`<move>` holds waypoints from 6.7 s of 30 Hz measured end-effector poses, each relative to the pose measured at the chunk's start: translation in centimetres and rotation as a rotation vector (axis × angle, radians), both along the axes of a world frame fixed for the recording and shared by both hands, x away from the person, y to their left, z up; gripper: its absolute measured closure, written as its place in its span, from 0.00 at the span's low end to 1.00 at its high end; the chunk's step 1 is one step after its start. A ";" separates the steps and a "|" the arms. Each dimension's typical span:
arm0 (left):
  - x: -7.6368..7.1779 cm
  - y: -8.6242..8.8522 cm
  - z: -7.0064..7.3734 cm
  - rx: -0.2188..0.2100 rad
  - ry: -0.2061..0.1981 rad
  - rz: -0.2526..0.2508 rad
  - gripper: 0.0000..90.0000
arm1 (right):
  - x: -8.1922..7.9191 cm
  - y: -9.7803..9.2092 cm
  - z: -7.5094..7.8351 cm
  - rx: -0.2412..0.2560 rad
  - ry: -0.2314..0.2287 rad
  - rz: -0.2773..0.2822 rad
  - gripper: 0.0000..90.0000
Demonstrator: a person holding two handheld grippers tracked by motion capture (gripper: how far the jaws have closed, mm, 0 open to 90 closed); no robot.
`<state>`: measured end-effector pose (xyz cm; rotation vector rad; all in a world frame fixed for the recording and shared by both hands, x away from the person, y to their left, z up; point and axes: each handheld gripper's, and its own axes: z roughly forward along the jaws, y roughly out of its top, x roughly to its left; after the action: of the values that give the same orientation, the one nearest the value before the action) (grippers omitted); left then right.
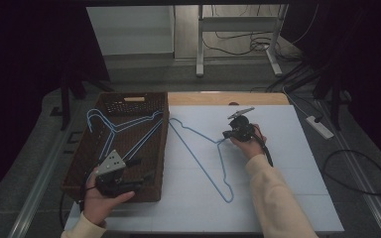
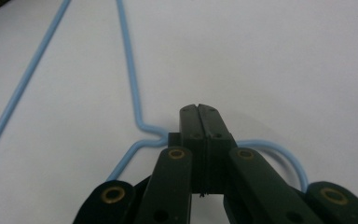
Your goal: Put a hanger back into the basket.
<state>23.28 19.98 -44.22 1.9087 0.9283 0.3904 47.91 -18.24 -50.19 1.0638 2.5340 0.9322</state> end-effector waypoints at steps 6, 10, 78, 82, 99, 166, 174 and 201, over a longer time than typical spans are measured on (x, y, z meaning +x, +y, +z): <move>0.0 0.0 0.0 -0.001 -0.008 0.011 0.37 | 1.2 0.4 -0.8 -0.047 0.013 -0.018 1.00; 0.0 0.0 0.0 0.000 -0.006 0.010 0.37 | 1.4 0.3 -1.0 -0.056 0.027 -0.021 1.00; -0.3 -2.9 0.7 0.021 -0.022 -0.066 0.37 | -10.6 -4.6 4.6 -0.283 0.202 0.129 0.96; -0.2 -3.6 0.8 0.026 -0.019 -0.080 0.37 | -11.4 -4.4 5.4 -0.285 0.197 0.136 0.96; 0.3 -8.8 0.9 0.078 0.029 -0.161 0.37 | -12.1 -4.3 5.4 -0.290 0.200 0.140 0.96; 7.2 -19.1 -7.2 0.279 0.298 -0.224 0.95 | -13.0 -5.8 6.4 -0.085 0.076 0.098 0.61; 6.5 -18.5 -6.0 0.247 0.242 -0.206 0.96 | -12.9 -9.1 6.6 0.144 -0.071 -0.044 0.44; 3.4 -13.4 1.8 0.029 0.067 -0.176 0.96 | -15.3 -11.8 1.8 0.148 -0.103 -0.050 0.43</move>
<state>26.70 6.56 -42.43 2.0226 0.7936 0.2383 32.62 -30.00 -48.36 1.0846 2.3759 1.1447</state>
